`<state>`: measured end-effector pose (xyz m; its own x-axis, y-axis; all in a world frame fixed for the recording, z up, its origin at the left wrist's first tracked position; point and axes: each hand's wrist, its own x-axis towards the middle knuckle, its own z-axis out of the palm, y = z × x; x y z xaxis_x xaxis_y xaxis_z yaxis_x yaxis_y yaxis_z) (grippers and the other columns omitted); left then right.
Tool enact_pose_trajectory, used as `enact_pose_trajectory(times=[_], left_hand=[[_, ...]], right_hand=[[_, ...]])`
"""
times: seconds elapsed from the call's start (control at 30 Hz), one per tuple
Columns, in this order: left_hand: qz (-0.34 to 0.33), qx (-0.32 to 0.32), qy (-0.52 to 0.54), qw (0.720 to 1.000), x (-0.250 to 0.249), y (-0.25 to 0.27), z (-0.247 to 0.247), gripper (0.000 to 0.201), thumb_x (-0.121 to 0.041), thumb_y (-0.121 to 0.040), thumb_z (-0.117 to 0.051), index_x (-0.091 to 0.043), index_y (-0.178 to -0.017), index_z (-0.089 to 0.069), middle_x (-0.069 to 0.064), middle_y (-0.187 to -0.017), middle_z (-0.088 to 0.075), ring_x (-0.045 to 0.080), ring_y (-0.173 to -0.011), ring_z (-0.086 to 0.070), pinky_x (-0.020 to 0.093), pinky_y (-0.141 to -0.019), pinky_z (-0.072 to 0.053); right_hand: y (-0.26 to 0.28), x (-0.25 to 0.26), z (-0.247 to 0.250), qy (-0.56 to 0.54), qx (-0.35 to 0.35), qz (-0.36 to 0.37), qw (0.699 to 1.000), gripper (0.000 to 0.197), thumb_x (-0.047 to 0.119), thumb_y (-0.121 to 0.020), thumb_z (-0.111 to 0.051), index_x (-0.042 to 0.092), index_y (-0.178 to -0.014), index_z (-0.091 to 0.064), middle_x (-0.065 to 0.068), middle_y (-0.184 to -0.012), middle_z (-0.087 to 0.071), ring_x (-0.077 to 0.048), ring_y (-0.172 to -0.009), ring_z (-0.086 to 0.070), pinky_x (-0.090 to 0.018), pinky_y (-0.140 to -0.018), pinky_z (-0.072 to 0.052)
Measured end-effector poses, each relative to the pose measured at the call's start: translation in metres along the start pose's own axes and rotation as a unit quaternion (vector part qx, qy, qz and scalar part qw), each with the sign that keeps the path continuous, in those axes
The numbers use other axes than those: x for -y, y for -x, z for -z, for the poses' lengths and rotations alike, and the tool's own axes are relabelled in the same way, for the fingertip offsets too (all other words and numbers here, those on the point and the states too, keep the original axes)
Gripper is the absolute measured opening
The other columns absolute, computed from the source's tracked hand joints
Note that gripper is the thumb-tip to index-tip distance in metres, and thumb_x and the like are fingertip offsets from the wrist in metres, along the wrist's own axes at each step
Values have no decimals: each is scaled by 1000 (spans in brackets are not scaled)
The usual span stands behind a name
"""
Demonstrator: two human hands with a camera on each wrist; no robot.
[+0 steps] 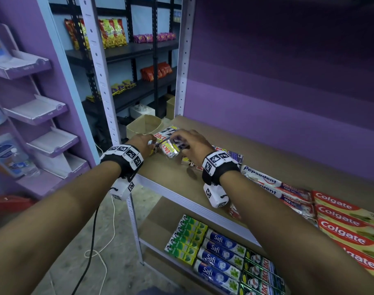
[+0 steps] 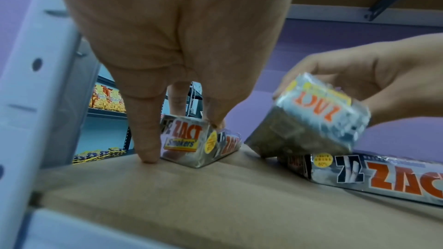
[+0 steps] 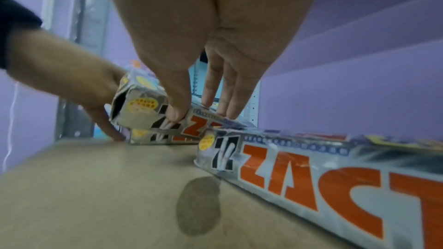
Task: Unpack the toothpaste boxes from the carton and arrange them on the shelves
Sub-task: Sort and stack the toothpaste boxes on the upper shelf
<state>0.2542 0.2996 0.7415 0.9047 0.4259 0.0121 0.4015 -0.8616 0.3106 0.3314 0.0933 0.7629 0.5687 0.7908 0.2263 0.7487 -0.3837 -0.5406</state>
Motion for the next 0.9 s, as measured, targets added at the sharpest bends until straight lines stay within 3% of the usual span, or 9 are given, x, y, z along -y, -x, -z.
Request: enact_pose_trajectory(times=[0.1,0.13,0.3,0.4,0.47,0.63,0.77,0.8,0.9], left_hand=[[0,0,-21,1000,-4,4,2,38,-31,-99,-52,-21,-135,-54,21,-127,-54,36,-112,-56,35,-91,-46],[0,3,-31,1000,-5,6,4,37,-33,-99,-52,-22,-134,-54,21,-127,-54,36,-110,-56,34,-89,-46],[-14,47,-106,993,-22,15,14,41,-44,-96,-51,-18,-128,-51,18,-123,-57,35,-107,-59,31,-76,-42],[-32,79,-137,987,-35,24,19,49,-45,-95,-51,-16,-134,-46,17,-129,-57,34,-114,-57,31,-80,-41],[-43,94,-149,983,-44,33,22,47,-43,-97,-51,-16,-135,-47,15,-132,-57,33,-118,-55,29,-82,-40],[-84,131,-151,976,-66,52,27,37,-41,-97,-53,-16,-125,-57,8,-124,-61,26,-113,-57,31,-96,-44],[-102,172,-78,977,-71,51,29,22,-34,-92,-60,-21,-110,-66,-12,-79,-56,2,-62,-48,17,-58,-41],[-104,169,-72,977,-71,50,31,19,-33,-91,-61,-23,-107,-68,-13,-79,-57,1,-59,-47,14,-54,-38],[-124,151,-57,979,-65,39,41,21,-27,-89,-67,-20,-109,-70,-9,-93,-61,11,-87,-55,19,-77,-42]], right_hand=[[-2,3,11,-153,-58,-49,985,56,-11,-79,-62,26,-121,-60,-6,-117,-63,-24,-103,-65,-39,-88,-56],[-2,5,15,-197,-75,-70,975,55,-11,-78,-65,25,-120,-61,-7,-114,-65,-26,-102,-66,-41,-85,-58],[6,3,35,-295,-115,-101,943,48,11,-80,-79,33,-118,-57,6,-116,-62,-4,-98,-63,-12,-65,-53],[9,6,47,-392,-113,-116,906,47,10,-85,-75,23,-124,-52,0,-129,-56,-21,-110,-65,-36,-84,-60],[12,9,55,-425,-111,-125,889,45,8,-86,-74,21,-122,-50,-2,-129,-54,-30,-110,-65,-43,-87,-59],[21,6,69,-449,-111,-128,877,45,11,-87,-73,19,-124,-49,-8,-126,-60,-27,-98,-72,-37,-81,-61],[26,4,77,-478,-121,-127,861,37,14,-87,-73,25,-115,-53,-4,-115,-68,-26,-91,-74,-34,-76,-61],[28,4,78,-484,-124,-127,857,37,14,-87,-74,24,-116,-53,-3,-112,-69,-26,-90,-74,-32,-74,-61],[31,2,84,-487,-134,-125,854,42,15,-87,-75,18,-122,-52,-5,-115,-69,-27,-88,-75,-30,-70,-60]])
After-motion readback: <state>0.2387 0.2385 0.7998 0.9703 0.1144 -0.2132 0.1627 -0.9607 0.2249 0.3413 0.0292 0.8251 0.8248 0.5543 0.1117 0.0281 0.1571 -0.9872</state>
